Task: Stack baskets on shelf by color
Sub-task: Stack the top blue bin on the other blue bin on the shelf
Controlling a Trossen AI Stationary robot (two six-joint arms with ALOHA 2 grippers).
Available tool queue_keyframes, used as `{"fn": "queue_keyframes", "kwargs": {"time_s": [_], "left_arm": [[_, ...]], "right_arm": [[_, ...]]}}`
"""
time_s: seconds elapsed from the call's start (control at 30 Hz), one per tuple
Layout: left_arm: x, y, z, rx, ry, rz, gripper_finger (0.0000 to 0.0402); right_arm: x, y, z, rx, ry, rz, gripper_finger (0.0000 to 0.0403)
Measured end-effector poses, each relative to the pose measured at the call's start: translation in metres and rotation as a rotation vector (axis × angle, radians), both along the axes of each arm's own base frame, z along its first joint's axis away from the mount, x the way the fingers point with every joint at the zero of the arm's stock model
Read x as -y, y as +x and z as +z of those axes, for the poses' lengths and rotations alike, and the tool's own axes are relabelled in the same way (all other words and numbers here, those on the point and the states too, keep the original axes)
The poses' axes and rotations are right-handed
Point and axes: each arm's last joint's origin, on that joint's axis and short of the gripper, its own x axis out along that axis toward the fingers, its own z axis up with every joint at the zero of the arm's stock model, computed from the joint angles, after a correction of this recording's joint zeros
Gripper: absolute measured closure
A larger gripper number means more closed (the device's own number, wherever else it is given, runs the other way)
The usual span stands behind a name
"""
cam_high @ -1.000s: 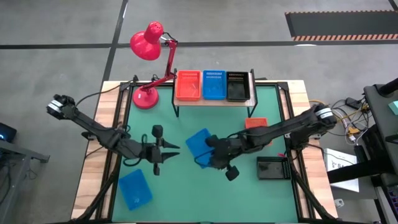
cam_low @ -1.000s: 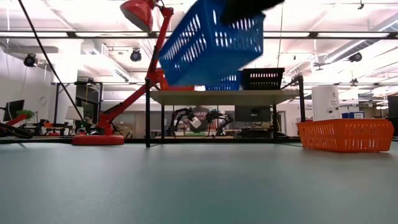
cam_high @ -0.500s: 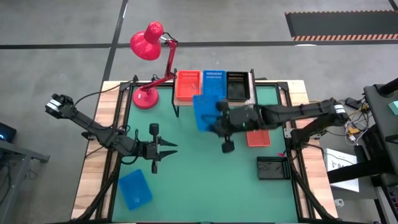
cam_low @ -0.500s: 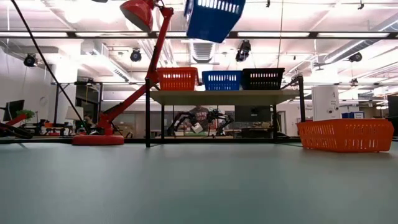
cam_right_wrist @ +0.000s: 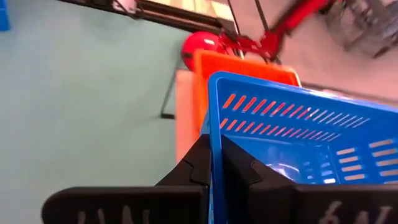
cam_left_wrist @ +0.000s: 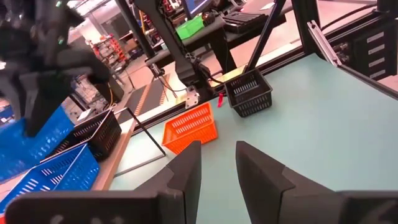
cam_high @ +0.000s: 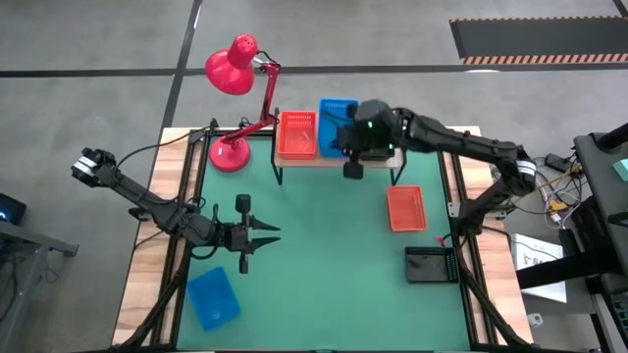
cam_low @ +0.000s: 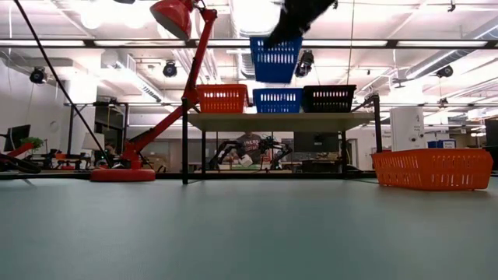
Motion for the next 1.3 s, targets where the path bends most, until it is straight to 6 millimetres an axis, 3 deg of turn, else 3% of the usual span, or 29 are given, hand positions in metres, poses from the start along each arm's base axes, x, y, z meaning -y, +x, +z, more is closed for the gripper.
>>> {"fn": "queue_keyframes", "kwargs": {"time_s": [0.23,1.3], "left_arm": [[0.0,0.0,0.0,0.0,0.0,0.0,0.0318],[0.0,0.0,0.0,0.0,0.0,0.0,0.0317]], "right_arm": [[0.029,0.002,-0.017,-0.033,0.065,-0.017,0.0394],[0.04,0.012,-0.036,-0.093,0.048,-0.007,0.0394]]}}
